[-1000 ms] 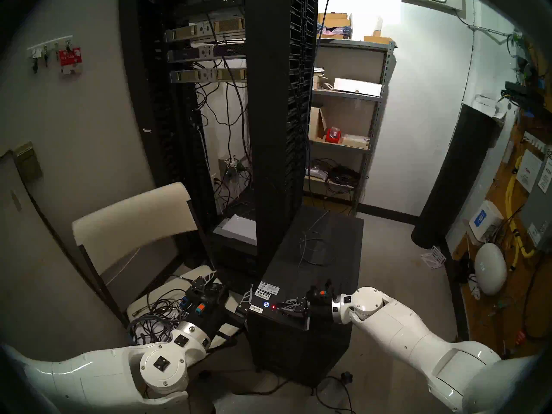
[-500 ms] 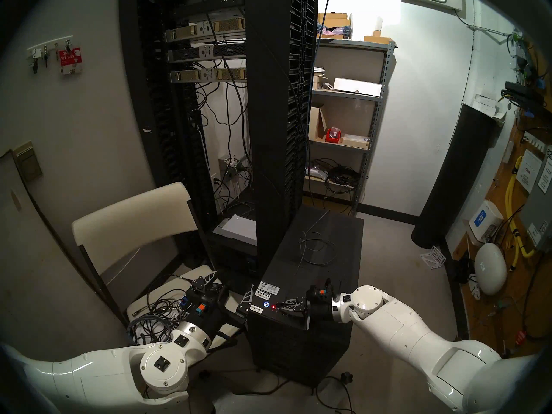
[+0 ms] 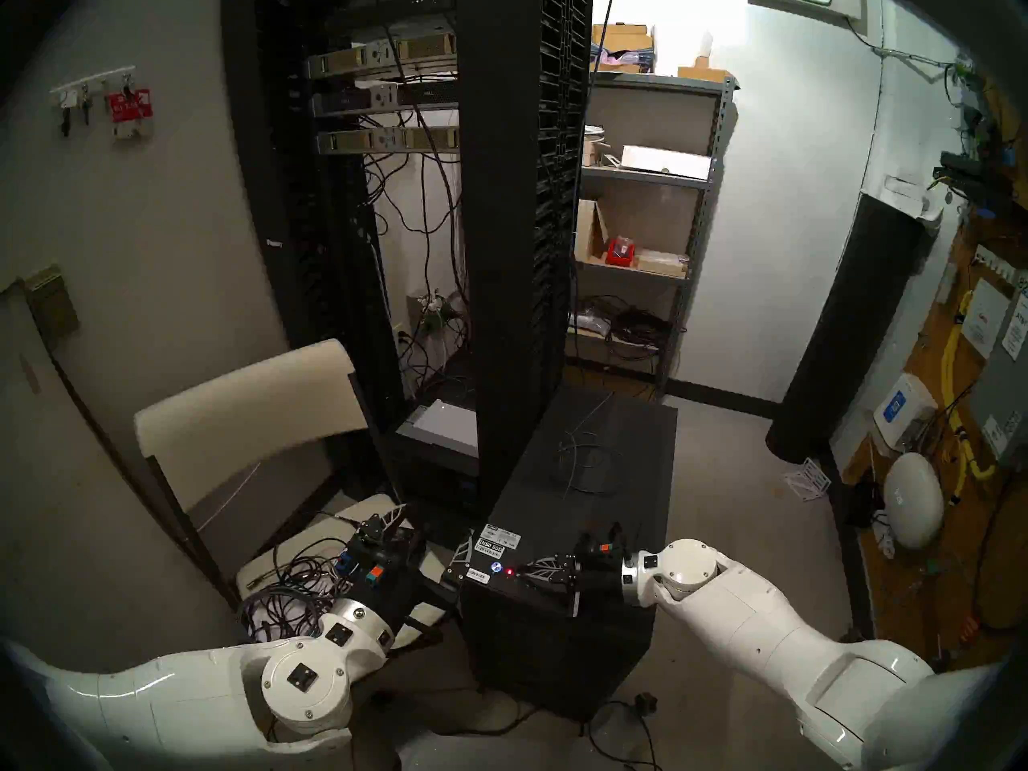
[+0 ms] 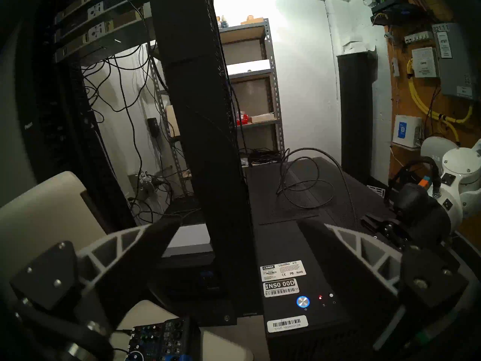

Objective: Insert the cable into the workstation's USB slot

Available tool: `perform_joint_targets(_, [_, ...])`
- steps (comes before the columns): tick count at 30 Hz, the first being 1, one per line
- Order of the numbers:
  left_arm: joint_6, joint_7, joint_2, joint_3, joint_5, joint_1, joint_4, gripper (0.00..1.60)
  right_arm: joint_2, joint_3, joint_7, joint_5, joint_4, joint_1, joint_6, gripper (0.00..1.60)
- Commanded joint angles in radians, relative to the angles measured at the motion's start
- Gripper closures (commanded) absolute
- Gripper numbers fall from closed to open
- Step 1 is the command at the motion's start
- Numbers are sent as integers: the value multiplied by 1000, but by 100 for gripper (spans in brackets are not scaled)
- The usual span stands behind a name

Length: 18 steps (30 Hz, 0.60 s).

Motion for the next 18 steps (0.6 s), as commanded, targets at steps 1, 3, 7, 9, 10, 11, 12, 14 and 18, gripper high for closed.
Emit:
perform_joint_targets(1, [-1, 0, 1, -6, -2, -5, -15, 0, 8, 13, 11, 17, -22, -10, -27, 88])
perform_joint_targets(3, [-1, 0, 1, -6, -3, -5, -15, 0, 9, 17, 7, 17, -29, -13, -29, 88])
perform_joint_targets(7, [-2, -2, 0, -6, -3, -6, -14, 0, 9, 23, 13, 17, -31, -14, -34, 51])
perform_joint_targets(9, [-2, -2, 0, -6, -3, -6, -14, 0, 9, 24, 12, 17, -31, -14, -34, 50])
perform_joint_targets(10, [-1, -3, 0, -5, -3, -7, -13, 0, 8, 26, 13, 16, -30, -14, -38, 50])
perform_joint_targets(11, [-1, -3, -1, -5, -3, -7, -12, 0, 11, 28, 11, 14, -36, -15, -35, 45])
perform_joint_targets(12, [-2, -2, -2, -5, -3, -7, -12, 0, 13, 30, 12, 15, -41, -16, -34, 33])
perform_joint_targets(14, [-3, -1, -2, -6, -3, -7, -12, 0, 18, 33, 5, 12, -50, -21, -31, 9])
perform_joint_targets(18, [-7, 5, -2, -7, -3, -5, -12, 0, 39, 49, -7, 16, -76, -37, -32, 9])
